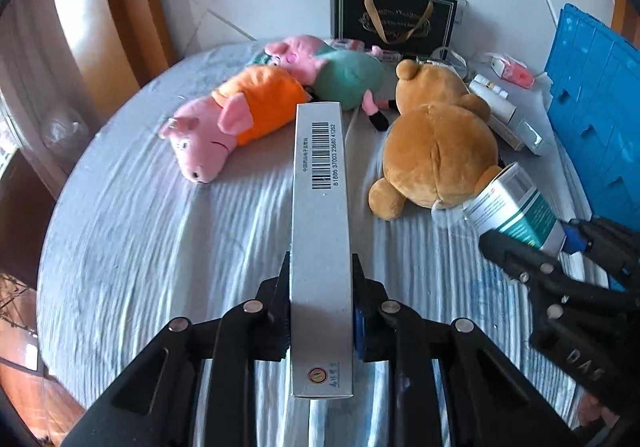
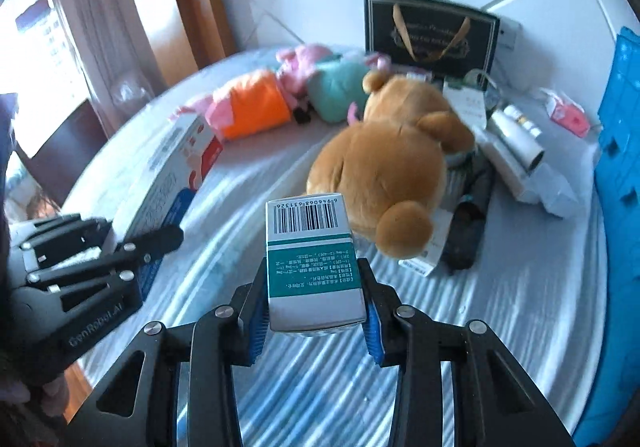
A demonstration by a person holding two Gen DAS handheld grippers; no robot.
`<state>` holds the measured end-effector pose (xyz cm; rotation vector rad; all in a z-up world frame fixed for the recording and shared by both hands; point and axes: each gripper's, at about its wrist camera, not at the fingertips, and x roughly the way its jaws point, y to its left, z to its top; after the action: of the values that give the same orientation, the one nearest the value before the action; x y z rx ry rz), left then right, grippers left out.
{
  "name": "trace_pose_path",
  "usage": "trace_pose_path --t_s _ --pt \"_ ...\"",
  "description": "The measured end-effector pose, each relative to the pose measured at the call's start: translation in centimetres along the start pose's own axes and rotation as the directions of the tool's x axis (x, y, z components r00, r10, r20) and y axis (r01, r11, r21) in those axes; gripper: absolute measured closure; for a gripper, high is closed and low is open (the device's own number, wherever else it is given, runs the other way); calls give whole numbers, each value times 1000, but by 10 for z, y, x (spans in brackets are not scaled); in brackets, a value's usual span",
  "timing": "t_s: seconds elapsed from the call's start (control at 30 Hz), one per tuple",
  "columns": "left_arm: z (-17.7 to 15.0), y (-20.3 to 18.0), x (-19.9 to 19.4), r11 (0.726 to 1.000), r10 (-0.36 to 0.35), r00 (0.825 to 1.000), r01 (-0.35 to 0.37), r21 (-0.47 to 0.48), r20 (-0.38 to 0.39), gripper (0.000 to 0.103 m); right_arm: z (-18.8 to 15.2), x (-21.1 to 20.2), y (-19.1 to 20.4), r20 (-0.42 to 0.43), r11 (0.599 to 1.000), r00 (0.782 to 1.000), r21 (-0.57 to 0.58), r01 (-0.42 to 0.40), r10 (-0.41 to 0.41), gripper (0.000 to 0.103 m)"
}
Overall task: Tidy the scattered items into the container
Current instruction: 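Lift both held boxes and carry them over the blue crate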
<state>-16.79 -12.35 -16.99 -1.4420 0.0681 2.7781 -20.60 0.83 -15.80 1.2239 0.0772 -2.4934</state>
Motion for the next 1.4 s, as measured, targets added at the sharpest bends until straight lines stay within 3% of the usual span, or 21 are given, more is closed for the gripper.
trace_pose_path --t_s 0.33,0.67,0.87,1.13,1.3,1.4 --pt "-15 -5 -43 999 45 998 -44 -13 40 81 -9 -48 8 82 999 996 -24 -42 43 65" --pt "-14 17 -85 999 -40 987 36 30 154 81 -5 -97 34 164 998 985 -22 66 -62 65" --pt "-20 38 -95 996 -84 983 78 43 161 81 -9 -117 64 186 992 974 -3 130 -127 65" --pt "-26 38 -103 987 -154 974 145 68 164 81 -17 -133 80 174 980 965 16 196 -196 65" --pt "-21 28 -118 984 -172 962 156 89 213 81 -15 -151 79 203 975 954 15 221 -220 65" --pt "-15 9 -130 981 -188 943 164 107 275 81 -15 -164 72 247 969 939 3 247 -240 65"
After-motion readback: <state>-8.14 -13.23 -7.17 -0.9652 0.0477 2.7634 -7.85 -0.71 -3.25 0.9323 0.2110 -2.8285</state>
